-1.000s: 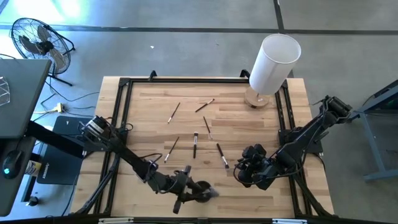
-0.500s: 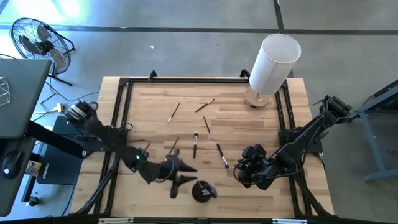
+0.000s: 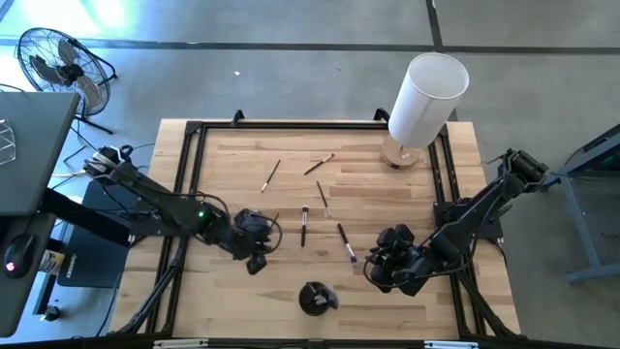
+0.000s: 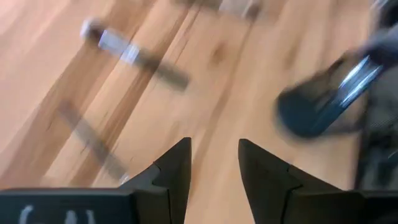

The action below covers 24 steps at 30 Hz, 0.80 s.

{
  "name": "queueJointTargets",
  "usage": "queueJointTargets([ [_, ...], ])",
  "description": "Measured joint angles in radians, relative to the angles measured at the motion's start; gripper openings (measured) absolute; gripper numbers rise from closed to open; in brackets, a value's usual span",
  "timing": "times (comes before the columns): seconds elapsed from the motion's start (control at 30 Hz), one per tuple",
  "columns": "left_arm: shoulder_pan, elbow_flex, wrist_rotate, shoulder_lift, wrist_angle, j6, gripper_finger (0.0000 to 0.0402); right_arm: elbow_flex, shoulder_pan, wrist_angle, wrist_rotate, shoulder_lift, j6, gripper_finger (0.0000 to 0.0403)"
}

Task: Put items in baskets/containers
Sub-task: Put the brow brush into the black pen holder

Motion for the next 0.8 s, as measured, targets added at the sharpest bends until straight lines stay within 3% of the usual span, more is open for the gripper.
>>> queueJointTargets([
  [0.13, -0.009, -0.003, 0.013, 0.000, -0.087, 0.026, 0.0099, 0.000, -0.015, 0.011, 0.001, 0.000, 0.004, 0.0114],
  [0.3, -0.074, -0.062, -0.079, -0.026, 0.068, 0.236, 0.0014, 0.000, -0.068, 0.079, 0.029, 0.008, -0.025, 0.0076],
  [0.4, -0.113, -0.127, -0.128, -0.104, 0.113, 0.268, 0.0014, 0.000, -0.121, 0.179, 0.015, 0.025, -0.127, 0.0019],
  [0.5, -0.116, -0.206, -0.131, -0.197, 0.130, 0.294, 0.0007, 0.015, -0.200, 0.253, -0.046, 0.051, -0.217, 0.0010],
  [0.63, -0.115, -0.305, -0.141, -0.395, 0.137, 0.323, 0.0004, 0.127, -0.305, 0.126, -0.128, 0.116, -0.266, 0.0003],
  [0.8, -0.115, -0.385, -0.176, -0.625, 0.124, 0.384, 0.0002, 0.338, -0.403, -0.245, -0.219, 0.239, -0.198, 0.0002],
])
